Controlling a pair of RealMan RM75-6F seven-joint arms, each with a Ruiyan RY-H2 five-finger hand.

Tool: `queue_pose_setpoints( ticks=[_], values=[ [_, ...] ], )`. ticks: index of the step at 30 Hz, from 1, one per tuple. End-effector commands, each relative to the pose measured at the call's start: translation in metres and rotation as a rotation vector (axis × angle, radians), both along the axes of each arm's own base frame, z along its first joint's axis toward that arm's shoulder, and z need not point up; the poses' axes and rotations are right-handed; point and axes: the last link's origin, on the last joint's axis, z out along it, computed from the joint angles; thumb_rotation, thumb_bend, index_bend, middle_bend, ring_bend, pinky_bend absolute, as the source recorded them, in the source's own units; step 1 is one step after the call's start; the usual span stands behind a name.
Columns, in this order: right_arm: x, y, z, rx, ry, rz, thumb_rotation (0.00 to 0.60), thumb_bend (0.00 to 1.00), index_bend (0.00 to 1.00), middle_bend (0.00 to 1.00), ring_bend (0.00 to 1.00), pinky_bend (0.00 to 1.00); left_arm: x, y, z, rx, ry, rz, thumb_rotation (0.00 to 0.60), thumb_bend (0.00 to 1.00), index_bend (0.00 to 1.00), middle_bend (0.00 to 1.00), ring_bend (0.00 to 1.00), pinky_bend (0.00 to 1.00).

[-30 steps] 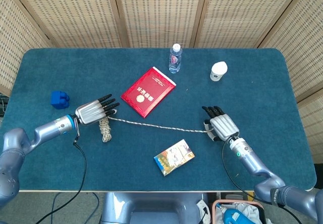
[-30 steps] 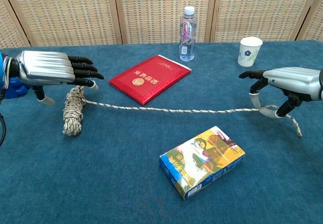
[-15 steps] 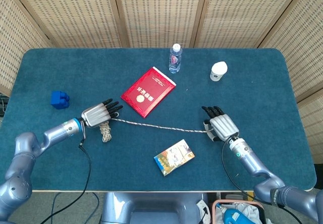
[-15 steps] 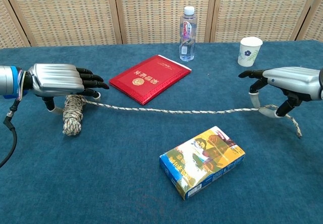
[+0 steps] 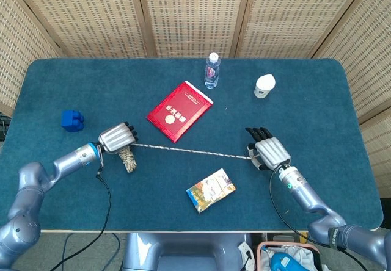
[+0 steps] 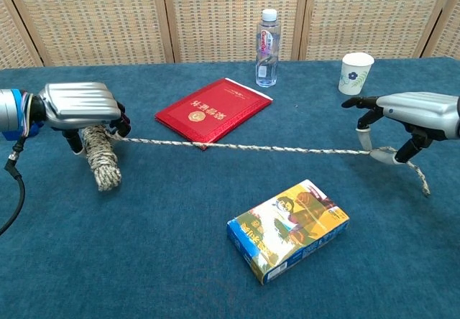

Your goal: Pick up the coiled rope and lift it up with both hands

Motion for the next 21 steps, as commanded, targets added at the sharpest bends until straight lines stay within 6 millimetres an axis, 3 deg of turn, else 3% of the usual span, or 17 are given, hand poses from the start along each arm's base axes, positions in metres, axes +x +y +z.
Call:
queue_pose_setpoints(
  ticks=[1, 9, 14, 21],
  values=[
    [0.002, -0.001, 0.002, -0.005, 0.000, 0.006, 0.600, 0.46, 0.65, 0.00, 0.00, 0.00, 0.002, 0.001, 0.009, 0.008, -0.063, 0.019, 0.600, 0.50, 0.73, 0.58, 0.47, 0.58],
    [0.010, -0.009, 0.017, -0.040, 0.006, 0.034, 0.600, 0.46, 0.65, 0.00, 0.00, 0.00, 0.017, 0.007, 0.034, -0.005, -0.270, 0.062, 0.600, 0.54, 0.75, 0.59, 0.48, 0.58],
    [0.017, -0.023, 0.031, -0.074, -0.013, 0.014, 0.600, 0.46, 0.65, 0.00, 0.00, 0.00, 0.039, 0.018, 0.049, -0.024, -0.512, 0.168, 0.600, 0.54, 0.77, 0.60, 0.49, 0.60],
    [0.022, -0.023, 0.041, -0.091, -0.008, 0.027, 0.600, 0.46, 0.65, 0.00, 0.00, 0.00, 0.098, 0.033, 0.055, -0.026, -0.715, 0.302, 0.600, 0.59, 0.78, 0.60, 0.50, 0.61]
  ],
)
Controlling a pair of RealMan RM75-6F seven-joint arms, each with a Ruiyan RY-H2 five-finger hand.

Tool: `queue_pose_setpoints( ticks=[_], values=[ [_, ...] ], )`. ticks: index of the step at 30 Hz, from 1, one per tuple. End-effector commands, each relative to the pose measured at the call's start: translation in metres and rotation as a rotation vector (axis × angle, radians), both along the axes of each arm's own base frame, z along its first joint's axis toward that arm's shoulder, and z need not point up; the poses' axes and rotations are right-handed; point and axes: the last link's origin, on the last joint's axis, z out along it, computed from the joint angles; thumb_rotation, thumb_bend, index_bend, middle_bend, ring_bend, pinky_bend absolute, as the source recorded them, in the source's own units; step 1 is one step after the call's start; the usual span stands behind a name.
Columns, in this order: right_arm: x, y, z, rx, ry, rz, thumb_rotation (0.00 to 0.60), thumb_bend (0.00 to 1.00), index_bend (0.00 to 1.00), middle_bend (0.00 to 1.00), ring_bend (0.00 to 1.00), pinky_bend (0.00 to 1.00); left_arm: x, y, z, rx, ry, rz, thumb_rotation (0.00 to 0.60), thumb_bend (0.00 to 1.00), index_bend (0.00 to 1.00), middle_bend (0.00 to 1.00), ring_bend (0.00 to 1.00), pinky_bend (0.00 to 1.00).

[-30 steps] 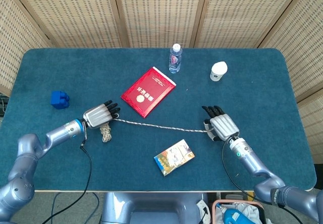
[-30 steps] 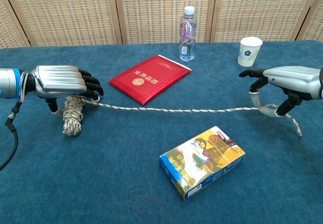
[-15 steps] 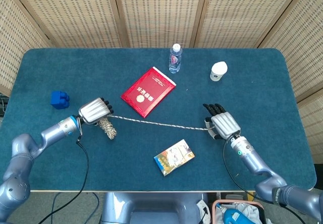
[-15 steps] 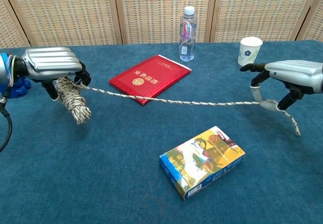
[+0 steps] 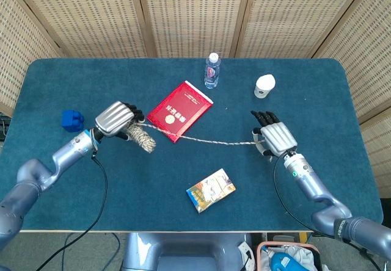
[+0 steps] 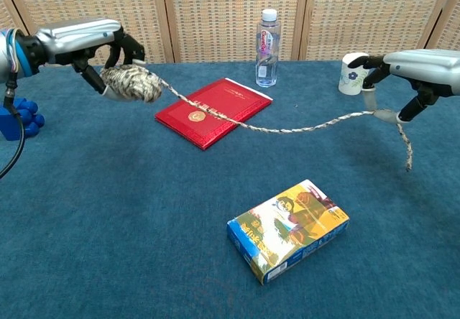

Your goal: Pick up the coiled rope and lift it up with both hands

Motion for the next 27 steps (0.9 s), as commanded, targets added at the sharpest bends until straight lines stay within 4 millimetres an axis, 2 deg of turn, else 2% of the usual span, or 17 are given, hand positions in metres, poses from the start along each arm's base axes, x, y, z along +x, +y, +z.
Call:
queue_pose_setpoints(
  ticks=[1, 5, 12, 17, 27],
  values=[
    [0.004, 0.003, 0.004, -0.005, -0.003, 0.013, 0.600, 0.46, 0.65, 0.00, 0.00, 0.00, 0.049, 0.016, 0.014, 0.010, -0.143, 0.106, 0.600, 0.59, 0.79, 0.60, 0.50, 0.61],
    [0.013, 0.010, 0.011, -0.012, -0.010, 0.051, 0.600, 0.46, 0.65, 0.00, 0.00, 0.00, 0.082, 0.016, 0.010, 0.023, -0.142, 0.148, 0.600, 0.59, 0.79, 0.61, 0.50, 0.61],
    [0.026, 0.029, 0.022, -0.017, -0.025, 0.134, 0.600, 0.46, 0.66, 0.00, 0.00, 0.00, 0.122, 0.020, 0.002, 0.071, -0.124, 0.200, 0.600, 0.60, 0.80, 0.61, 0.50, 0.61],
    [0.035, 0.040, 0.028, -0.009, -0.045, 0.187, 0.600, 0.46, 0.66, 0.00, 0.00, 0.00, 0.134, 0.024, -0.003, 0.067, -0.120, 0.234, 0.600, 0.60, 0.80, 0.61, 0.50, 0.61],
    [0.068, 0.057, 0.044, -0.005, -0.103, 0.326, 0.600, 0.46, 0.67, 0.00, 0.00, 0.00, 0.140, 0.034, -0.024, 0.085, -0.062, 0.271, 0.600, 0.60, 0.80, 0.61, 0.50, 0.61]
  ],
)
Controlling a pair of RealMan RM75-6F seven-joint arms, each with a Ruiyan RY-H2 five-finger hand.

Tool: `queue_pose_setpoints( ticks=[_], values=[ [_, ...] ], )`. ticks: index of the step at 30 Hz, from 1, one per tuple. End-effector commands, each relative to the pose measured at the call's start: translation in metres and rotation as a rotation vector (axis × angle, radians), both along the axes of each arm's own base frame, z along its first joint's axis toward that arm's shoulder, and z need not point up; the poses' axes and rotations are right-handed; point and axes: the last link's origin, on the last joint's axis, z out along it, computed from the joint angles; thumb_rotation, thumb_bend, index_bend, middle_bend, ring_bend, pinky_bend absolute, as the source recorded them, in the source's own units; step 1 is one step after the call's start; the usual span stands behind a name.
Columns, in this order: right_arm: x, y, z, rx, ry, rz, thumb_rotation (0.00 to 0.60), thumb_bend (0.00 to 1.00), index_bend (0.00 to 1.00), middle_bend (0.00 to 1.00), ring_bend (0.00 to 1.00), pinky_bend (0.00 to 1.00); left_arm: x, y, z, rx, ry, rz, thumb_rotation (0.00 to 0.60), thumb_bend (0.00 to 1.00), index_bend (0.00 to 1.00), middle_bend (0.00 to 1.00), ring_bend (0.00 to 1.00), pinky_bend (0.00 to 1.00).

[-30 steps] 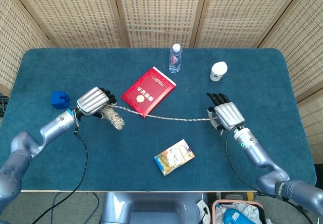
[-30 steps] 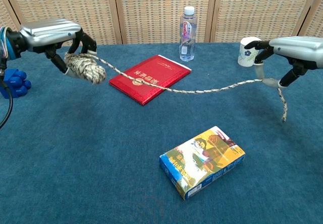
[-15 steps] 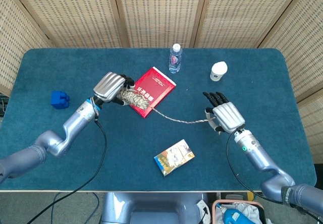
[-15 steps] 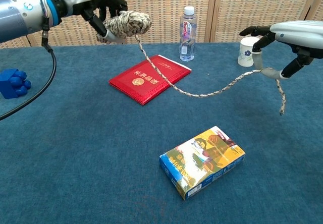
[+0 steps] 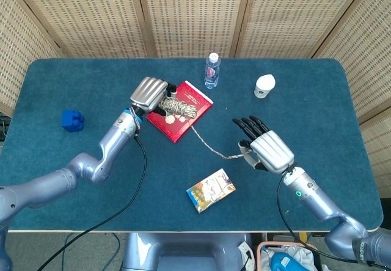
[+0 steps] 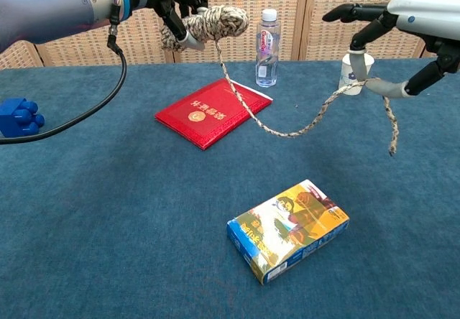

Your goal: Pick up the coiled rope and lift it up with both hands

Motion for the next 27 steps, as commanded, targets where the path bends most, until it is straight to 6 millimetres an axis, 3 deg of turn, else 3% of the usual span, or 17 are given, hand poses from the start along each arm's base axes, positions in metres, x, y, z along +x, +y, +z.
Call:
queue_pose_setpoints(
  ticks=[1, 12, 20, 27],
  values=[
    [0.013, 0.002, 0.007, 0.000, -0.016, 0.038, 0.600, 0.46, 0.67, 0.00, 0.00, 0.00, 0.004, 0.001, -0.009, -0.009, 0.008, 0.010, 0.600, 0.60, 0.80, 0.61, 0.50, 0.61],
    [0.075, 0.004, 0.031, 0.050, -0.121, 0.068, 0.600, 0.46, 0.68, 0.00, 0.00, 0.00, 0.016, 0.002, -0.038, -0.040, 0.020, 0.022, 0.600, 0.60, 0.80, 0.62, 0.51, 0.63],
    [0.121, -0.020, 0.047, 0.007, -0.173, 0.074, 0.600, 0.46, 0.68, 0.00, 0.00, 0.00, 0.034, -0.004, -0.063, -0.006, 0.073, -0.001, 0.600, 0.60, 0.81, 0.63, 0.51, 0.67],
    [0.162, -0.043, 0.063, -0.030, -0.240, 0.058, 0.600, 0.46, 0.68, 0.00, 0.00, 0.00, 0.038, -0.016, -0.080, -0.011, 0.118, -0.028, 0.600, 0.60, 0.81, 0.63, 0.51, 0.67]
  ],
)
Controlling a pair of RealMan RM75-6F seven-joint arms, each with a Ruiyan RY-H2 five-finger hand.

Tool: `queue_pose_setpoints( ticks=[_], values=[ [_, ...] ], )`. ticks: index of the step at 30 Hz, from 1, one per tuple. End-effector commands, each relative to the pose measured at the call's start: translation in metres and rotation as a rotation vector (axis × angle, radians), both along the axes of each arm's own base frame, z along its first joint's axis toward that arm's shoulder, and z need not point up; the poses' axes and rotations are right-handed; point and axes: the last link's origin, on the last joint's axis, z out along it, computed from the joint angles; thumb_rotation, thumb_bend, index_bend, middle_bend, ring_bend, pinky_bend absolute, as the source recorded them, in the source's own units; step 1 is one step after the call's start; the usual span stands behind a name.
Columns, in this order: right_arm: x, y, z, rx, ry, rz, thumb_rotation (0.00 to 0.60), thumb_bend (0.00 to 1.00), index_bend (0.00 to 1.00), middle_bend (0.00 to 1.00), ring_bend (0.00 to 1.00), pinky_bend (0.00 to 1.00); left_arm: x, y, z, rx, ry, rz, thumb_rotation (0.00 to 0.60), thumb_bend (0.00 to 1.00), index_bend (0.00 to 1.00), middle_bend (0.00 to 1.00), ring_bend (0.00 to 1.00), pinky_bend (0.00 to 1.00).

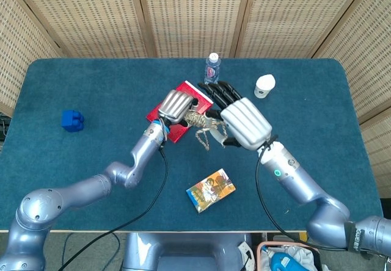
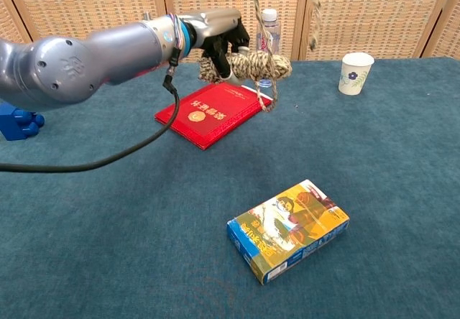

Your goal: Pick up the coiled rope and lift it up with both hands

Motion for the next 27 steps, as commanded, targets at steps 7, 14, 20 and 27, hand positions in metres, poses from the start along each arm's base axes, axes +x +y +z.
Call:
queue_pose_setpoints(
  ticks=[7, 14, 20, 27],
  values=[
    [0.063, -0.043, 0.012, -0.030, -0.138, -0.094, 0.600, 0.46, 0.68, 0.00, 0.00, 0.00, 0.000, -0.020, -0.025, -0.018, 0.090, -0.064, 0.600, 0.60, 0.81, 0.63, 0.52, 0.67],
    [0.077, -0.064, 0.007, -0.076, -0.123, -0.169, 0.600, 0.46, 0.68, 0.00, 0.00, 0.00, 0.006, -0.029, -0.034, -0.036, 0.104, -0.120, 0.600, 0.60, 0.81, 0.64, 0.52, 0.67],
    [0.066, -0.084, 0.007, -0.100, -0.130, -0.247, 0.600, 0.46, 0.68, 0.00, 0.00, 0.00, 0.000, -0.033, -0.030, -0.069, 0.122, -0.180, 0.600, 0.60, 0.81, 0.64, 0.52, 0.67],
    [0.008, -0.119, 0.011, -0.149, -0.122, -0.414, 0.600, 0.46, 0.68, 0.00, 0.00, 0.00, -0.018, -0.030, -0.001, -0.139, 0.071, -0.219, 0.600, 0.60, 0.81, 0.64, 0.52, 0.67]
  ],
)
